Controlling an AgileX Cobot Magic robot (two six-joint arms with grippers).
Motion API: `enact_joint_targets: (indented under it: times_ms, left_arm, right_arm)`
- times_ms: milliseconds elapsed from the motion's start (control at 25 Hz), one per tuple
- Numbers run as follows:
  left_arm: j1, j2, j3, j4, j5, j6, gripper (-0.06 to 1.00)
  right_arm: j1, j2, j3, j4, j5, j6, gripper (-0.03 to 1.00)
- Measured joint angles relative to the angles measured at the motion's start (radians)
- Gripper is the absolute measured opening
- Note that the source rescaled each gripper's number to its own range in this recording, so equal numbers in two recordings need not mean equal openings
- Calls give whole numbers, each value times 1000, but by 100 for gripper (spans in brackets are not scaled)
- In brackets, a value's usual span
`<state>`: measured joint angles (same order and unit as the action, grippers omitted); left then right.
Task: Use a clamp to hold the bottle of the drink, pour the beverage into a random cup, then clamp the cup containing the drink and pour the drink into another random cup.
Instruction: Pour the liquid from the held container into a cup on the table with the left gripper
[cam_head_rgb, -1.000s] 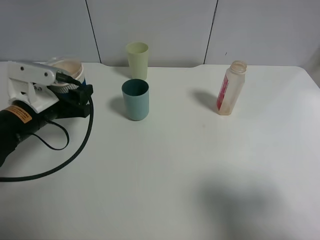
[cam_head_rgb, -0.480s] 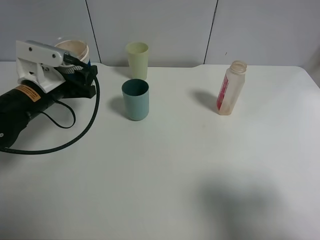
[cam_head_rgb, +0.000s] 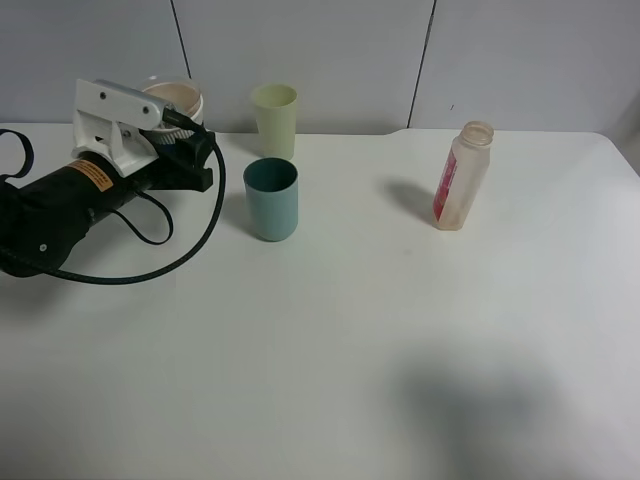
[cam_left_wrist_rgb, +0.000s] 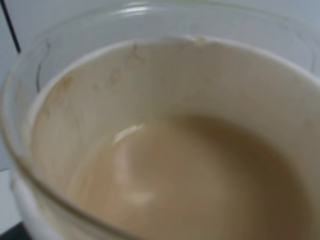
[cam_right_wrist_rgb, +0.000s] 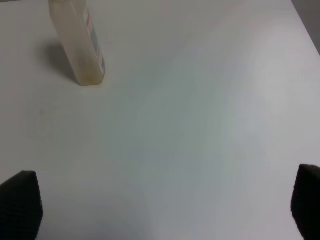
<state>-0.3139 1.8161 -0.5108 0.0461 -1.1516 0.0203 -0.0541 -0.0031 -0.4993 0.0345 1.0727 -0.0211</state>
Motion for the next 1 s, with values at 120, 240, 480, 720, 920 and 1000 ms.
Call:
enact_joint_targets:
  times_ms: [120, 240, 480, 720, 920, 1000]
  left_arm:
    - [0, 25, -32, 3, 18, 18, 0]
    - [0, 53, -62, 11, 22, 29, 0]
    - [0, 98, -112, 27, 73, 41, 0]
    - [0, 112, -166, 33, 129, 89, 0]
    - [0, 142, -202, 49, 183, 108, 0]
    - [0, 150, -207, 56, 193, 110, 0]
  right_arm:
    - [0, 0, 0, 0, 0, 0, 100]
    - [0, 0, 0, 0, 0, 0, 100]
    - [0, 0, 0, -1, 0, 0, 100]
    - [0, 0, 0, -2, 0, 1, 100]
    - [0, 0, 0, -2, 0, 1, 100]
    - [0, 0, 0, -2, 0, 1, 100]
